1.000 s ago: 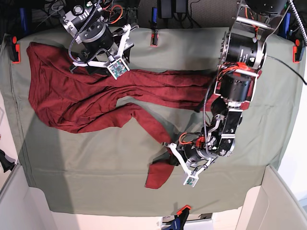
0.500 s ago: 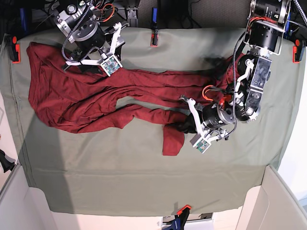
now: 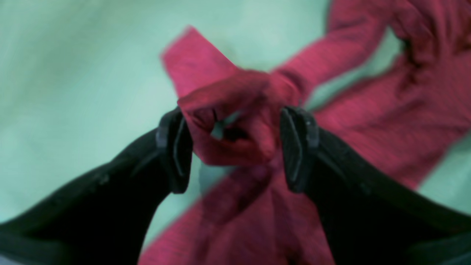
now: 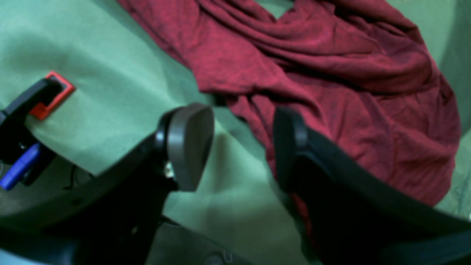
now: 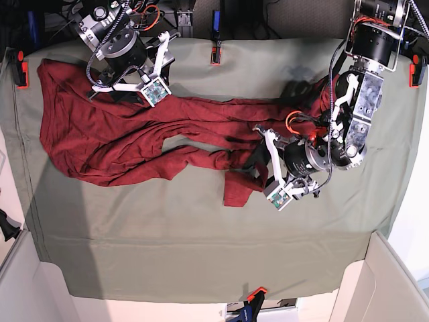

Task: Fold the T-shirt properly
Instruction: 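Drag the held sleeve with the left gripper toward the shirt's hem end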

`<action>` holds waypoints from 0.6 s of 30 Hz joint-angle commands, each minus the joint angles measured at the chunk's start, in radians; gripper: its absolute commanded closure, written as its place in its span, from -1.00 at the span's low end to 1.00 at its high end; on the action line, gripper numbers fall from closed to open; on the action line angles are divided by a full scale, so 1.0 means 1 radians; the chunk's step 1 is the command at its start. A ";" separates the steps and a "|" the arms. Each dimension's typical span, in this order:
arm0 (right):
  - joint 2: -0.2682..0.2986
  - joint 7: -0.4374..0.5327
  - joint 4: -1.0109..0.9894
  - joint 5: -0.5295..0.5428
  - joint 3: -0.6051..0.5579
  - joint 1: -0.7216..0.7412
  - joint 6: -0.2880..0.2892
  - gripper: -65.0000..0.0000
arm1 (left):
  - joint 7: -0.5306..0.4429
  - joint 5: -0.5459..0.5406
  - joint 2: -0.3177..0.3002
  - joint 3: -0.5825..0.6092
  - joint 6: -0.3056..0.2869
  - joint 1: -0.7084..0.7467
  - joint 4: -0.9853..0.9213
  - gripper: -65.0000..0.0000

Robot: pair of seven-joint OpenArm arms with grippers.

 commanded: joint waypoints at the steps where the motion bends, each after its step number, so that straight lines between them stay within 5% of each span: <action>1: -0.003 0.019 0.022 -0.002 -0.001 0.002 -0.007 0.04 | -0.030 -0.010 -0.004 -0.009 0.004 -0.046 0.018 -0.20; 6: -0.003 0.013 0.022 -0.003 -0.001 0.002 -0.007 0.04 | -0.020 0.002 0.022 -0.008 0.004 -0.104 0.012 -0.20; 11: -0.003 0.011 0.022 -0.010 -0.001 0.002 -0.007 0.04 | 0.102 -0.006 0.027 -0.008 0.008 -0.107 0.012 -0.20; 14: -0.003 0.013 0.022 -0.010 -0.001 0.002 -0.007 0.04 | 0.239 -0.063 0.007 -0.007 -0.097 -0.103 0.012 -0.20; 18: -0.003 0.014 0.022 -0.010 -0.001 0.002 -0.007 0.04 | 0.243 -0.051 -0.075 0.028 -0.179 -0.108 0.012 -0.20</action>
